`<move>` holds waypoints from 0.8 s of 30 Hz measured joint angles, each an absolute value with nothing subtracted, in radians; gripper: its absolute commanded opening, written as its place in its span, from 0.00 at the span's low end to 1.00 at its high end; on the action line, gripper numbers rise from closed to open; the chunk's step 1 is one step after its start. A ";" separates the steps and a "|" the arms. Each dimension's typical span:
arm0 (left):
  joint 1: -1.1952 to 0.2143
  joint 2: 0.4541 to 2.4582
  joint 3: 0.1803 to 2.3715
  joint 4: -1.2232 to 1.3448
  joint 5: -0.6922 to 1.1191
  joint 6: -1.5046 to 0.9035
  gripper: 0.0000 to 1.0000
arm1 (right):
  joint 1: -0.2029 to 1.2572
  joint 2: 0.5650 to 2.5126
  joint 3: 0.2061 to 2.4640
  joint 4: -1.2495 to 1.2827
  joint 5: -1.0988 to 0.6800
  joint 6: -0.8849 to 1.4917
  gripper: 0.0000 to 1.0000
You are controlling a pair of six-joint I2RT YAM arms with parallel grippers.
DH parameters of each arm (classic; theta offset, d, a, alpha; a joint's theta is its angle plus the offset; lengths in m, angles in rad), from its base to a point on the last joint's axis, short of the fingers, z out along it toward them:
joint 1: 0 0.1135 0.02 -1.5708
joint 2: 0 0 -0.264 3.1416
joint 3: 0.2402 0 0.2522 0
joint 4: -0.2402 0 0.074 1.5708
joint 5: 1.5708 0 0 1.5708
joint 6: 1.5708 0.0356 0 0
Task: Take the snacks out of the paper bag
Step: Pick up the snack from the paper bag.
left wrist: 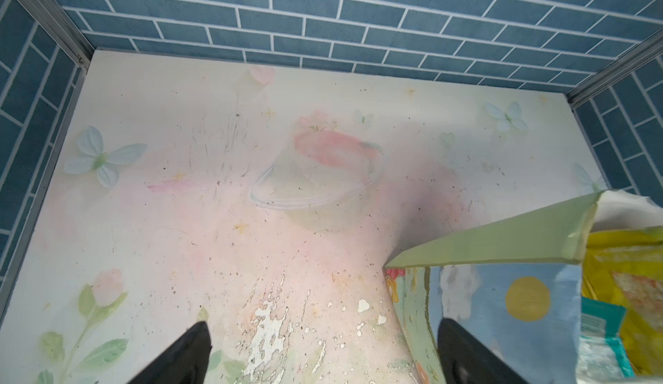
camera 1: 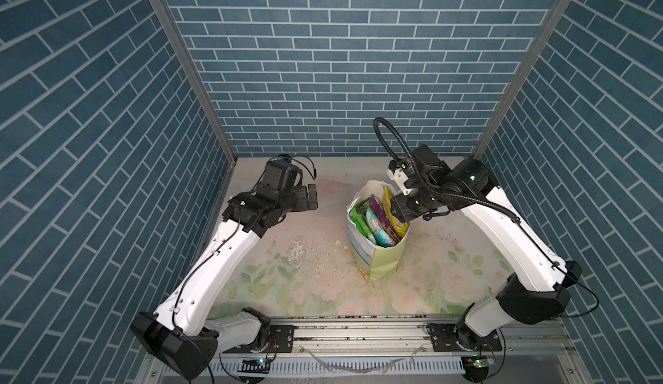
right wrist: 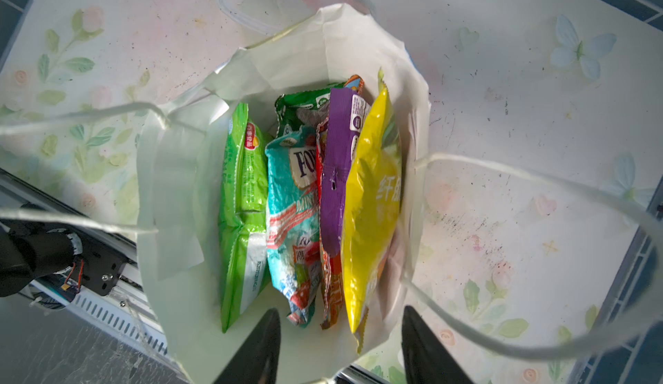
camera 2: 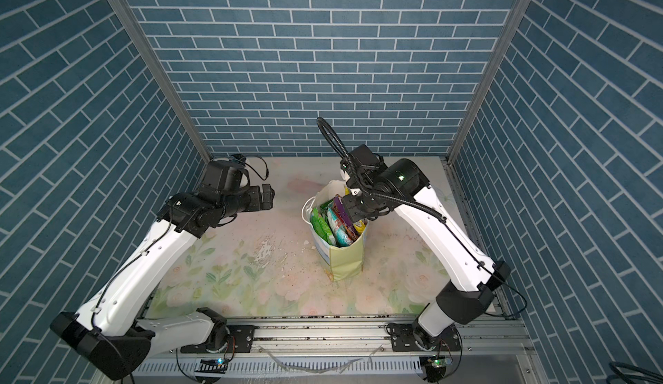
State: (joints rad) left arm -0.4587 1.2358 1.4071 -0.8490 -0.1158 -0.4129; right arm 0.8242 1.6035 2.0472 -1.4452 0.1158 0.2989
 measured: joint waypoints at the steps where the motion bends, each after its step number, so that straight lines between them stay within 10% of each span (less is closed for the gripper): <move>1: -0.459 1.239 1.407 -0.853 -0.114 -0.409 0.99 | 0.825 1.625 2.060 -1.447 0.126 0.303 0.52; 24: -0.449 1.291 1.494 -0.885 -0.032 -0.300 0.99 | 0.827 1.785 2.083 -1.468 0.238 0.413 0.18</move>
